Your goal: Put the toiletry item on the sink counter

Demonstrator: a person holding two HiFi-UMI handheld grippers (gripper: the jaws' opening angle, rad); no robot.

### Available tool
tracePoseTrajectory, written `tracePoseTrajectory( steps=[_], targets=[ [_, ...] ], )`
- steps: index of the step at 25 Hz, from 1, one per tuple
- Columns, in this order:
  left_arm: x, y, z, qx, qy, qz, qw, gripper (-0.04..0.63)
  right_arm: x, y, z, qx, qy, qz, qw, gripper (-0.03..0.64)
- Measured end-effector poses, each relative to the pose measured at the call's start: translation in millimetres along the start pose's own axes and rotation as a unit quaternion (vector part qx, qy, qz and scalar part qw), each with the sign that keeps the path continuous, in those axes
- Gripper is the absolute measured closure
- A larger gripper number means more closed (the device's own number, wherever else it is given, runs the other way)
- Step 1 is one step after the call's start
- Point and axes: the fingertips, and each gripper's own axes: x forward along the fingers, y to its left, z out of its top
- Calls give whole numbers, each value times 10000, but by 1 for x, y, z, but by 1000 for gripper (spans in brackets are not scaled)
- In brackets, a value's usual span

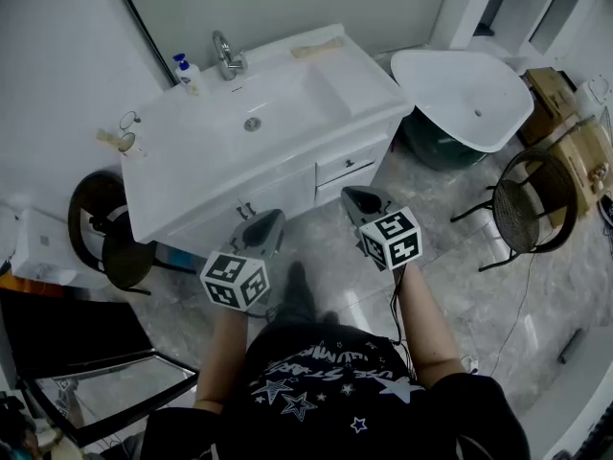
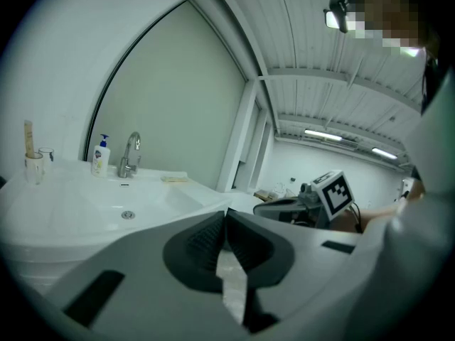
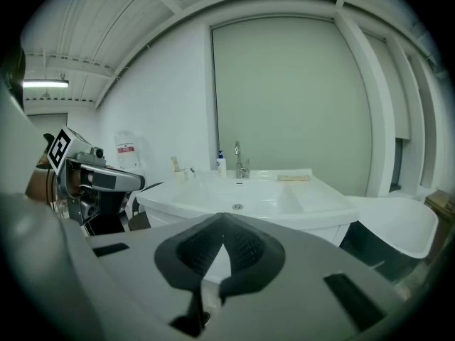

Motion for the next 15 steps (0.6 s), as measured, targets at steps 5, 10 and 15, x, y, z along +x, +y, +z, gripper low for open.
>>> tracePoseTrajectory(
  steps=[5,10,15],
  targets=[
    [-20,-15,-8,24,-19,29,10000,575,-17,16,-5,-15,-29,12,10000,603],
    [-34,-24,-14,35,-42,76,10000,575,-23,31,-11,-69,10,104,9999,603],
    [-42,-27,-18,24,-50,109,9999,575,-25,41,-14,-100,24,168,9998,603]
  ],
)
